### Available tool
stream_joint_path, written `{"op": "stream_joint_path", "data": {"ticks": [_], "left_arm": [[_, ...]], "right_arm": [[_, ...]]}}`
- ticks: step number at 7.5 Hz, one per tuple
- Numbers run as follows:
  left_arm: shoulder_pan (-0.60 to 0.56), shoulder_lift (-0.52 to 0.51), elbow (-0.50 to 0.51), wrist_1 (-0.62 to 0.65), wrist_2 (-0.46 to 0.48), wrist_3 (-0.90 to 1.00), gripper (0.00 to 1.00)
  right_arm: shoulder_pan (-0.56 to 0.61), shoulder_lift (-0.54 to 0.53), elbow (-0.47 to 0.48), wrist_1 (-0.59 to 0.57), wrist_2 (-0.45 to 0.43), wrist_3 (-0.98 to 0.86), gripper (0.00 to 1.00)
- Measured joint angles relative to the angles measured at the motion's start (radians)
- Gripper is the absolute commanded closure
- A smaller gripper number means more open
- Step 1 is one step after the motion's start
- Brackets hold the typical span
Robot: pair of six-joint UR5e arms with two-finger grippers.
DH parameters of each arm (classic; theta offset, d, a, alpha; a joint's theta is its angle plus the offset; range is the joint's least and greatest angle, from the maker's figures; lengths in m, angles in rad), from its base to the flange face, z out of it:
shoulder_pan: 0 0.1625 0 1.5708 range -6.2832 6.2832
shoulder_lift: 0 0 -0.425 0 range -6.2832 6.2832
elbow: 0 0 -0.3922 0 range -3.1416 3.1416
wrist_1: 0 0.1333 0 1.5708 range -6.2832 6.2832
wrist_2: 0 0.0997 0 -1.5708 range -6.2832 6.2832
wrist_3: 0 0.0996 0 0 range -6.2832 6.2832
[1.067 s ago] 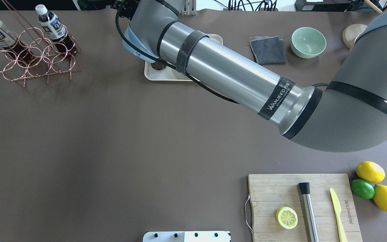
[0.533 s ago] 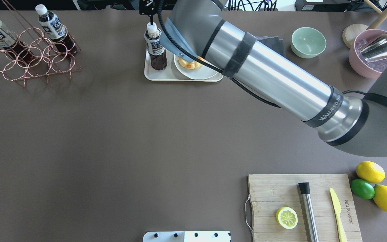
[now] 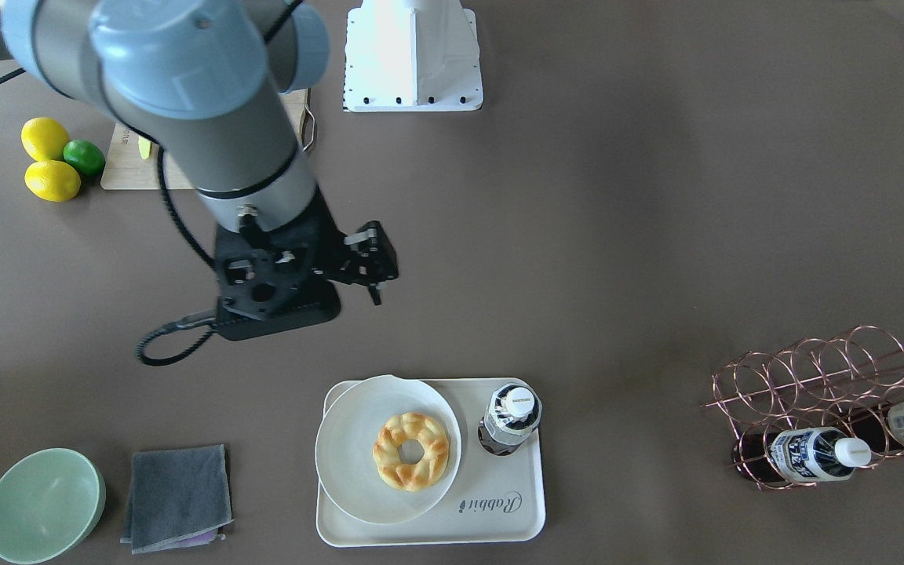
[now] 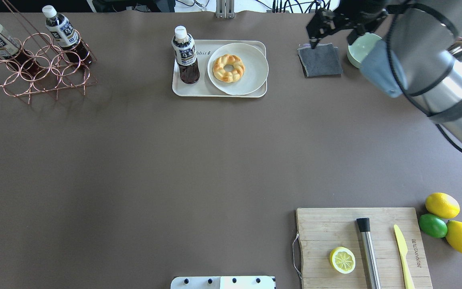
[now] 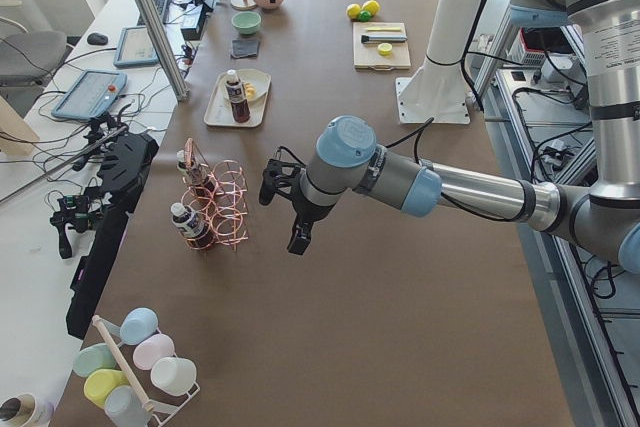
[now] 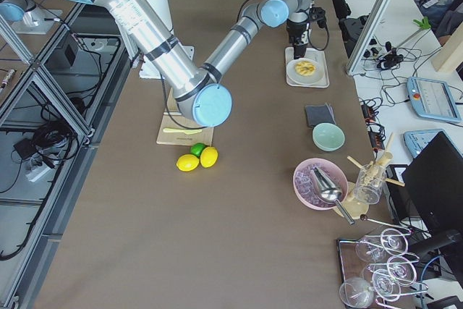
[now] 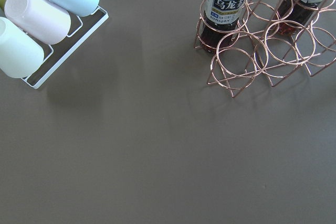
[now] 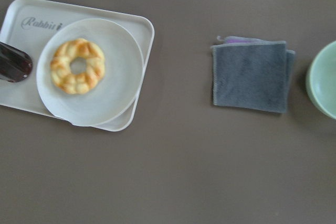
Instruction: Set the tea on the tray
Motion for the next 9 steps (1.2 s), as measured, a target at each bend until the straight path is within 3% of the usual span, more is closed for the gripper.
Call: {"op": "stream_joint_path", "data": {"ticks": [1,3,6,9], "left_arm": [[0.006,-0.002,0.000,0.000,0.001,0.000,0.03],[0.016,0.000,0.001,0.000,0.001,0.000,0.03],[0.072,-0.009,0.000,0.000,0.002,-0.004,0.03],[0.116,-0.024,-0.011,0.001,0.003,-0.007,0.03]], "right_arm": [[0.072,-0.138,0.086,-0.011,0.035,-0.112,0.00],[0.224,-0.355,0.137,-0.016,0.081,-0.376,0.00],[0.444,-0.550,0.043,-0.008,0.090,-0.781,0.00],[0.611,-0.622,-0.052,-0.007,0.092,-1.040,0.00]]}}
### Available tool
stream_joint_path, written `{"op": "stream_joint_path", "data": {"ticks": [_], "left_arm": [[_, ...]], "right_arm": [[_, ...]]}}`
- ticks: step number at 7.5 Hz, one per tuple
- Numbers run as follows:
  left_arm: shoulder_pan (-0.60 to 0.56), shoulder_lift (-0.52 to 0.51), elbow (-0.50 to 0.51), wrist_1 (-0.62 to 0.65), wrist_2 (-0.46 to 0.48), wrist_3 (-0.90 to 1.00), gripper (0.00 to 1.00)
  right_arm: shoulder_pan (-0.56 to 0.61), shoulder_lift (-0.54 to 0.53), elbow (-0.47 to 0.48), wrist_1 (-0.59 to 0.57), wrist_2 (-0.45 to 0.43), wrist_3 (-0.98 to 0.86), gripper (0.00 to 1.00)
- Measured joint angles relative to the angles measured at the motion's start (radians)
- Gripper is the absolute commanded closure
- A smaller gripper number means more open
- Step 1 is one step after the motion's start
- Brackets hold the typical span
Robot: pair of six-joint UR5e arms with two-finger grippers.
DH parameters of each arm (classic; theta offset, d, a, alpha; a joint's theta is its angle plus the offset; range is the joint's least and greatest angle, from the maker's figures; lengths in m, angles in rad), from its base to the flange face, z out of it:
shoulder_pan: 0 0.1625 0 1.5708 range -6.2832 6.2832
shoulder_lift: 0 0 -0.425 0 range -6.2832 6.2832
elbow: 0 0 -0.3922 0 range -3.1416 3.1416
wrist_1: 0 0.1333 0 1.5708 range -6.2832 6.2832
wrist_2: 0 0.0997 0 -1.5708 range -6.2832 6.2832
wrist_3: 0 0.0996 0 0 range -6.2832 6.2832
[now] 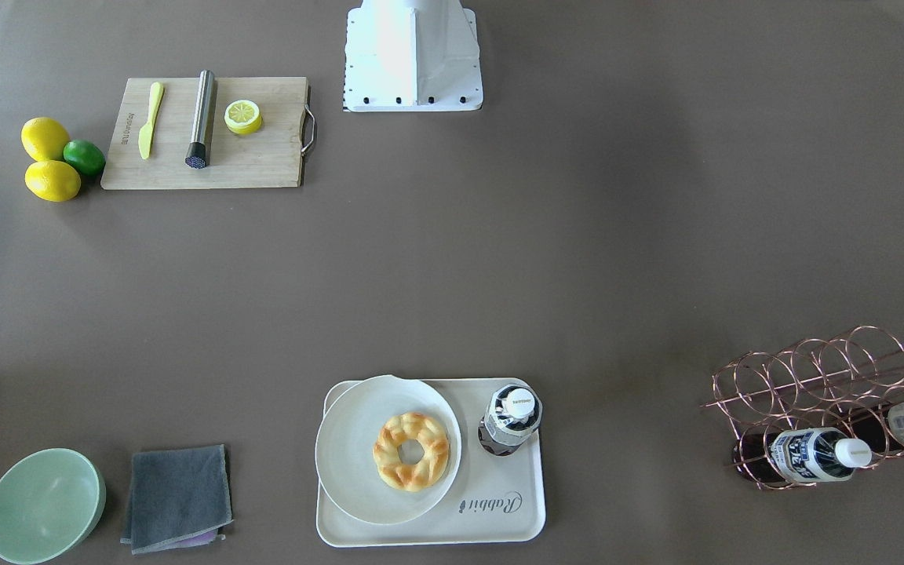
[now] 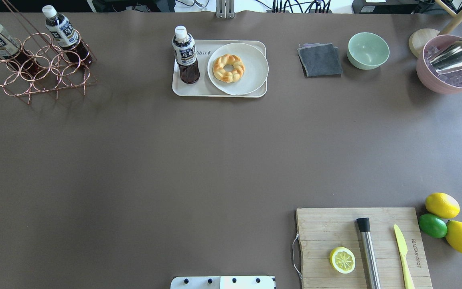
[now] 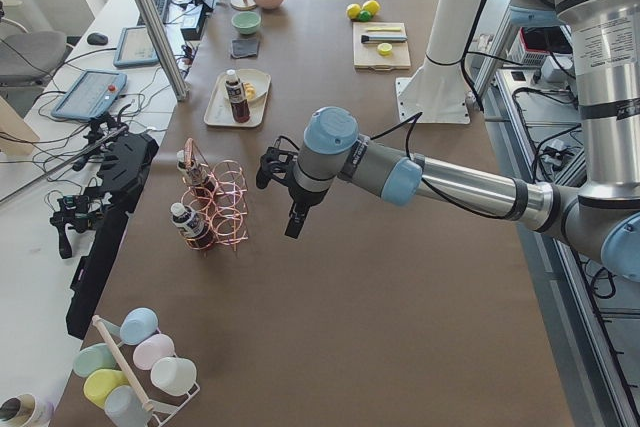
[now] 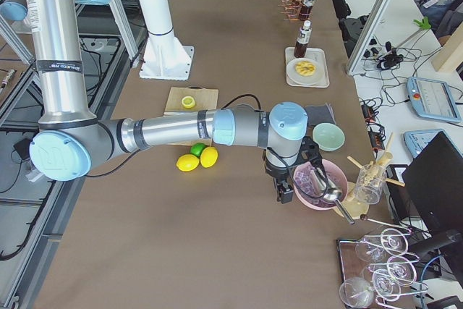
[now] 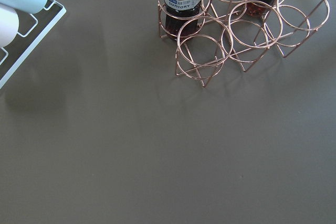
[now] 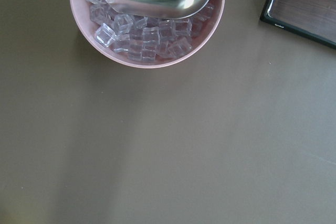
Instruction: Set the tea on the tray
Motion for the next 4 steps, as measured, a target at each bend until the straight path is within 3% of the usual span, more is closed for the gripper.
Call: {"op": "stream_joint_path", "data": {"ticks": [4], "left_arm": [[0.043,-0.017,0.007,0.002,0.029,-0.003,0.03]], "right_arm": [[0.042,-0.027,-0.016,0.003,-0.005,-0.047,0.00]]}}
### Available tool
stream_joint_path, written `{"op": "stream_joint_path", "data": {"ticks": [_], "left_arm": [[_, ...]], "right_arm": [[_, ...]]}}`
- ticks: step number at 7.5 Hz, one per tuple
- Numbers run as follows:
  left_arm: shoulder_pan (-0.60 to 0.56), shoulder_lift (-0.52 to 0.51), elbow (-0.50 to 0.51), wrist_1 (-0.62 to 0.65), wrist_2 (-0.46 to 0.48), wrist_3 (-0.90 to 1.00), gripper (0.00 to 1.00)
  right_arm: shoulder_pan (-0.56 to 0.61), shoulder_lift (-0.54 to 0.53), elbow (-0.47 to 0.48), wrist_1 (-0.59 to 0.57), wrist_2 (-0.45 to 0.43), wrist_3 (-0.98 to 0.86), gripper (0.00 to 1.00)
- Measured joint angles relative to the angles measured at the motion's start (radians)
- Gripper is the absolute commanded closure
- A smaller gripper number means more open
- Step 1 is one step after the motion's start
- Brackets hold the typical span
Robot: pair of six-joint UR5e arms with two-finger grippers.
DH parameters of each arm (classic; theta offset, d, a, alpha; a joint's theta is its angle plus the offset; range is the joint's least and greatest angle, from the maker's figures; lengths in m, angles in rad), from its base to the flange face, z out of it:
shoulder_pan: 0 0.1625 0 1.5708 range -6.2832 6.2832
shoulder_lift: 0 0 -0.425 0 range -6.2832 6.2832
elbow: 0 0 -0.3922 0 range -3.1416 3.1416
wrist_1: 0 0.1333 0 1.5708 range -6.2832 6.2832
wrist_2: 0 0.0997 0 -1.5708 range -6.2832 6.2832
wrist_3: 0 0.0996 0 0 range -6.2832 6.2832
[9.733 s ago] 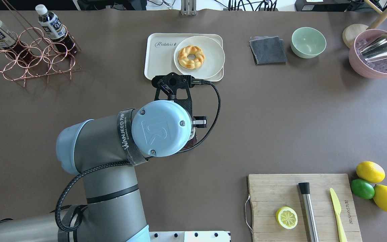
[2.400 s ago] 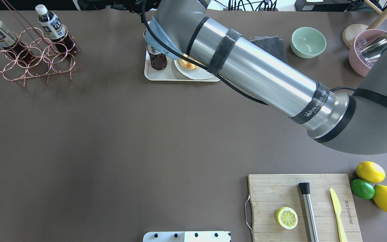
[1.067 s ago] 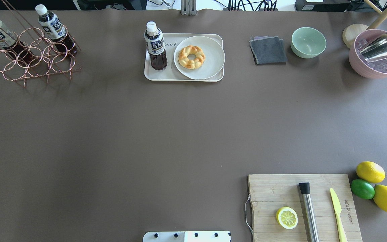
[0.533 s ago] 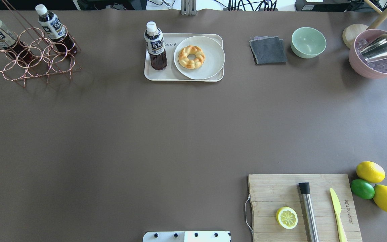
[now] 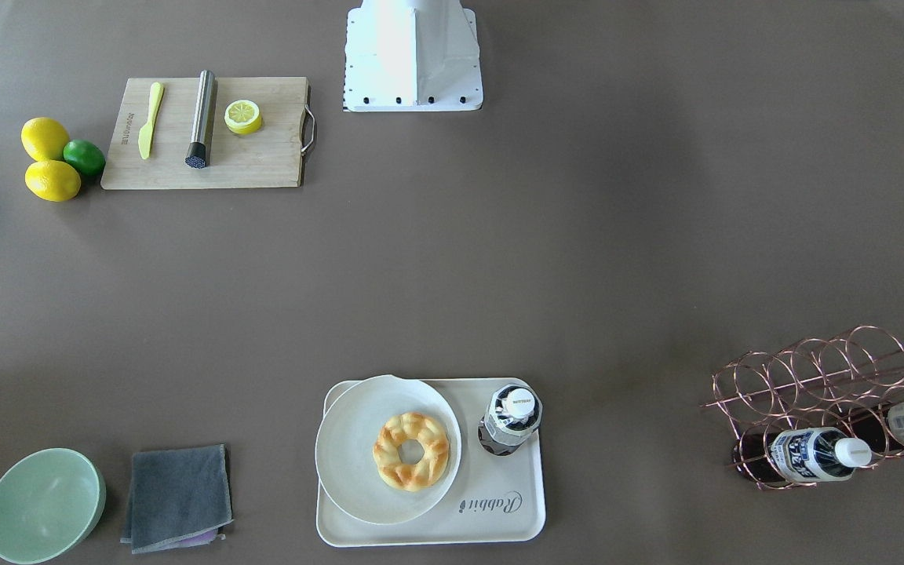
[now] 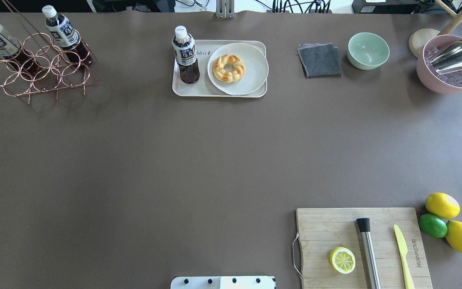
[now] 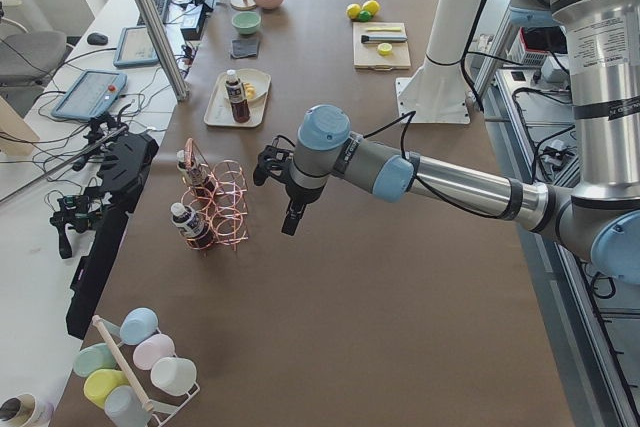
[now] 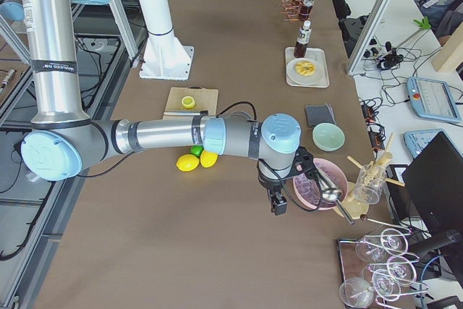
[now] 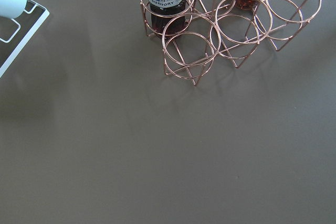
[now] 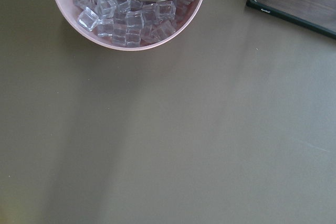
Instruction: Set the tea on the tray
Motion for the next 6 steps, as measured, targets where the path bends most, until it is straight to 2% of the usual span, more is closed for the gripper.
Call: {"op": "stream_joint_path", "data": {"ticks": [6], "left_arm": [[-0.007,0.008,0.014,-0.004,-0.001,-0.001,0.03]], "right_arm": [[-0.004,0.004,-0.003,0.002,-0.002,0.011,0.00]]}}
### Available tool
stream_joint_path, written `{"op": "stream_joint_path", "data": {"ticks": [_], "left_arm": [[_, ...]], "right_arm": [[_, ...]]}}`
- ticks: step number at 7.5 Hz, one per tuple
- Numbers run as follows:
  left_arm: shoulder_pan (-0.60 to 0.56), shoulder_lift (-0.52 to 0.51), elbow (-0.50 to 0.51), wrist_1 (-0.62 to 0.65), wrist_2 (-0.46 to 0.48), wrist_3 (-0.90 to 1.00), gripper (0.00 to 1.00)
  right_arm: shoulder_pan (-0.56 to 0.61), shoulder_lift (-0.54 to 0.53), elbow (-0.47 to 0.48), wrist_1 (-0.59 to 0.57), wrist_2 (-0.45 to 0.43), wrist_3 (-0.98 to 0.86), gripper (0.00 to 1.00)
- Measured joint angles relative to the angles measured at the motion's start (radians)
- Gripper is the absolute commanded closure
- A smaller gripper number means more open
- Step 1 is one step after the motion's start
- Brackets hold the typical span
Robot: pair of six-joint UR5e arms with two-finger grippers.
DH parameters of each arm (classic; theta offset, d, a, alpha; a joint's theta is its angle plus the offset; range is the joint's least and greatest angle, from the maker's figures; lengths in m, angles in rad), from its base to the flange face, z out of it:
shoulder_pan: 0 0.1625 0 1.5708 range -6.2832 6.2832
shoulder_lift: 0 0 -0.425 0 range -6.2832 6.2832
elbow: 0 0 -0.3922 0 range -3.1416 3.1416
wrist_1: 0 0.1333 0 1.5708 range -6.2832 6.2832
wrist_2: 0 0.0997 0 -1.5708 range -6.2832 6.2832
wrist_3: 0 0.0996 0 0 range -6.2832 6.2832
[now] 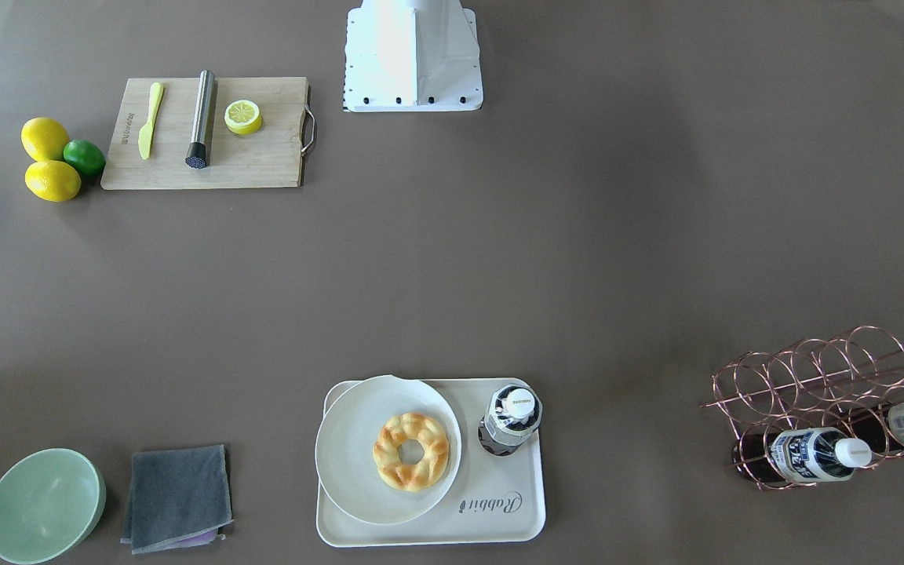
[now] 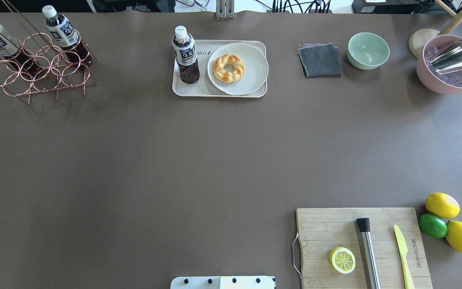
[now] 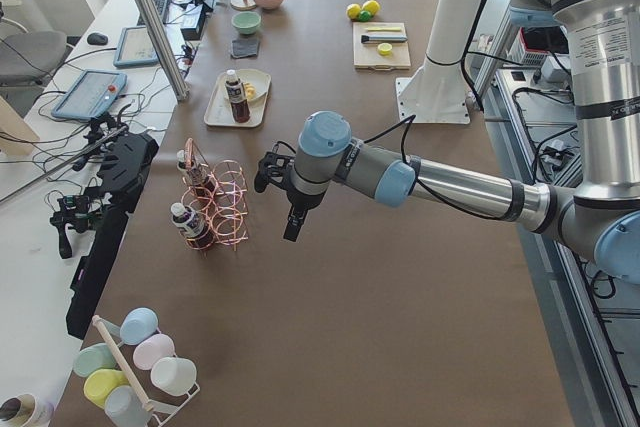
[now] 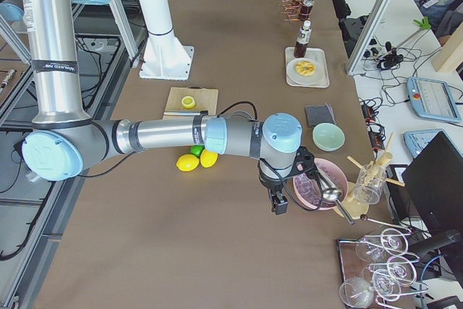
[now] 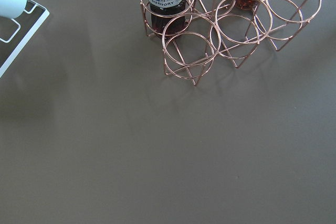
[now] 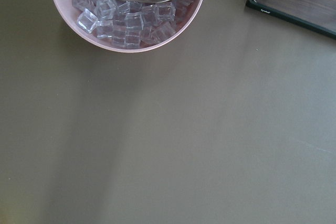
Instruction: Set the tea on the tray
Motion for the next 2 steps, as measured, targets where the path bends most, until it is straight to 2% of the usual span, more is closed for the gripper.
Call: {"op": "stream_joint_path", "data": {"ticks": [2], "left_arm": [[-0.001,-0.005,0.002,0.000,0.001,-0.001,0.03]], "right_arm": [[-0.009,0.005,0.006,0.000,-0.001,0.002,0.00]]}}
